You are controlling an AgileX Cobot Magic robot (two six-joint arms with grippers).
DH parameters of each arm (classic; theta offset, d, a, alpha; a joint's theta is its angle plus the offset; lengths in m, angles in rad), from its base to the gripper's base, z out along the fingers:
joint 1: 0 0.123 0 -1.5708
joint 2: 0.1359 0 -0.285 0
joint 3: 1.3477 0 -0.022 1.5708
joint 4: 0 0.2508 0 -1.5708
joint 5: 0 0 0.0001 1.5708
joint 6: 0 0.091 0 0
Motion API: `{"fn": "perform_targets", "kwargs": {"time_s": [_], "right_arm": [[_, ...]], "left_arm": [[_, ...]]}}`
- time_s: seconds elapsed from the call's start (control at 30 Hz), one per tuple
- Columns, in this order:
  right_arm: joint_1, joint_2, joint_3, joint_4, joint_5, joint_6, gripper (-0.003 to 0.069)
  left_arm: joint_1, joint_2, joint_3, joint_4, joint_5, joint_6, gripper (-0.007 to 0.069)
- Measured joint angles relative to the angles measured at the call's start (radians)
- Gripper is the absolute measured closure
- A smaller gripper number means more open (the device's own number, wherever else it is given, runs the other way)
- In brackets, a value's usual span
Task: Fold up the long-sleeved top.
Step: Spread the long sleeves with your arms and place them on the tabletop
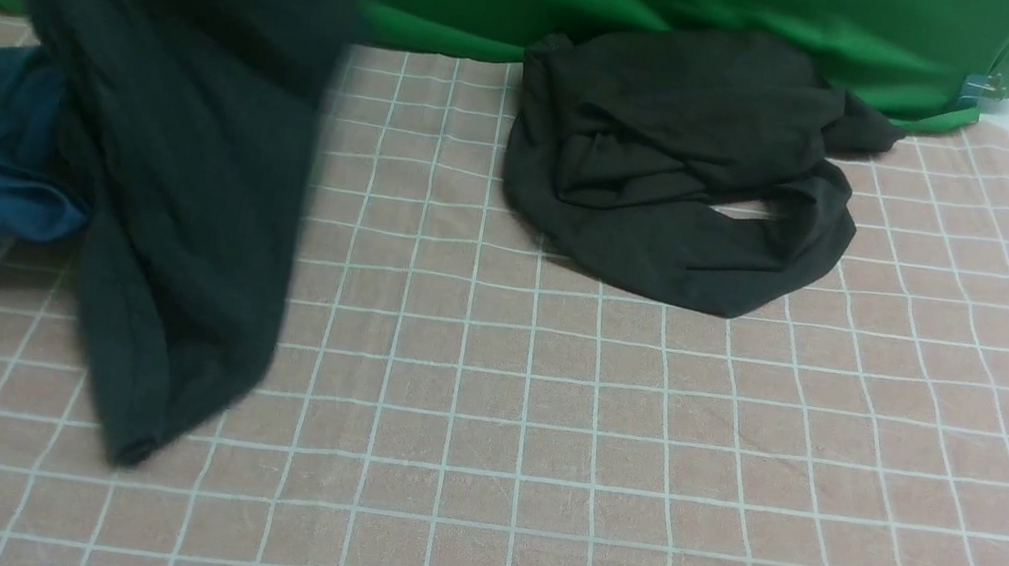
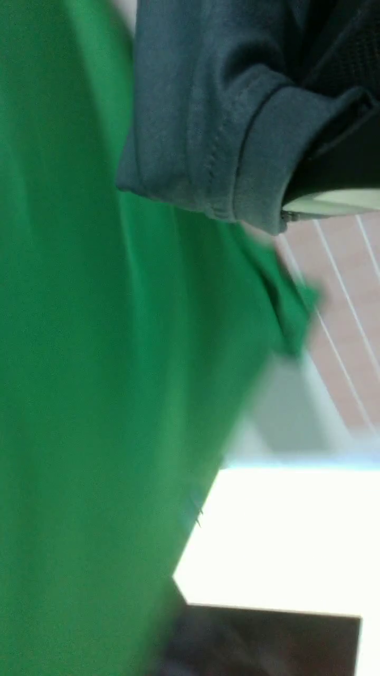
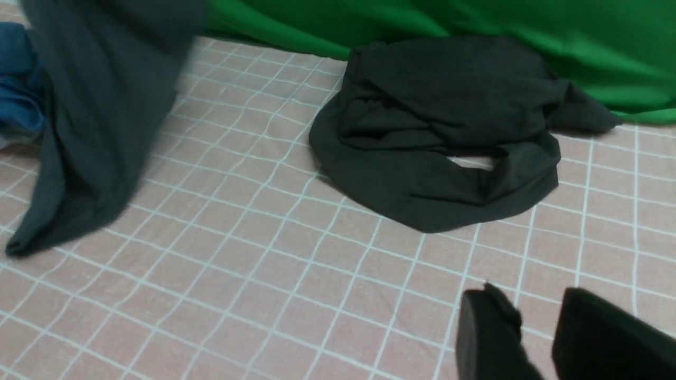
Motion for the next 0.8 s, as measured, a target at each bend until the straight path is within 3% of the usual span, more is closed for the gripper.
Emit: {"fn": "perform_targets", "kwargs": {"time_s": [0.03, 0.17, 0.33, 0.4, 0.57, 0.63, 0.8], "right_arm": [[0.0, 0.0, 0.0, 0.0, 0.0, 0.0, 0.044], [0.0, 0.0, 0.0, 0.0, 0.001, -0.001, 0.044], [0.0, 0.0, 0.0, 0.002, 0.002, -0.001, 0.044], [0.0, 0.0, 0.0, 0.004, 0.015, -0.001, 0.044], [0.0, 0.0, 0.0, 0.004, 0.05, -0.001, 0.044], [0.0, 0.015, -0.004, 0.007, 0.076, -0.001, 0.044], [0.0, 0.166, -0.084, 0.008, 0.212, -0.012, 0.0428]], "left_arm": [[0.0, 0.0, 0.0, 0.003, 0.0, 0.0, 0.0536], [0.204, 0.004, -0.03, -0.016, 0.004, -0.052, 0.0536], [0.318, 0.059, -0.024, -0.241, 0.03, -0.026, 0.0486], [0.365, 0.126, -0.008, -0.374, 0.098, -0.019, 0.04], [0.393, 0.251, 0.001, -0.451, 0.322, -0.038, 0.0179], [0.395, 0.295, 0.004, -0.509, 0.403, -0.055, 0.0036], [0.372, 0.274, 0.004, -0.636, 0.46, -0.052, -0.0059]]}}
